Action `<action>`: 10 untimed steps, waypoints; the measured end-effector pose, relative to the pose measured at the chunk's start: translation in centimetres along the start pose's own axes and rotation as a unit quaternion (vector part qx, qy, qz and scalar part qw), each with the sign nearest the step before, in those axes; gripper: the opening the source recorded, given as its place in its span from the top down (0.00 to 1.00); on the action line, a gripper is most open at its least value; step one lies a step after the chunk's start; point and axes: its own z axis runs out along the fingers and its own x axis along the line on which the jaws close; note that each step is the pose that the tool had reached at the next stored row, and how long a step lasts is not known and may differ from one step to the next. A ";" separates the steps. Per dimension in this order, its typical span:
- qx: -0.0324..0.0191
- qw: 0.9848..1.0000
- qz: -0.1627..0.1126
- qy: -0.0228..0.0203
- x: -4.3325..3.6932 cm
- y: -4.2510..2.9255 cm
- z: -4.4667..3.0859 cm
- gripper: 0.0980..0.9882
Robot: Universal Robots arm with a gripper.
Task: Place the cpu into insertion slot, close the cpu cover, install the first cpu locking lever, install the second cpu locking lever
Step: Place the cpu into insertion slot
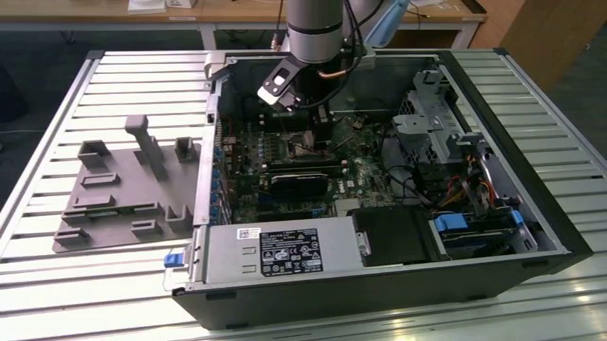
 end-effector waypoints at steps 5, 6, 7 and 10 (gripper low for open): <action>-0.005 1.000 0.000 0.000 0.28 -0.67 0.67 0.51; -0.005 1.000 0.000 0.000 0.33 -0.84 0.77 0.51; -0.005 1.000 0.000 0.000 0.38 -0.96 0.86 0.51; -0.005 1.000 0.000 0.000 0.55 -1.07 1.05 0.51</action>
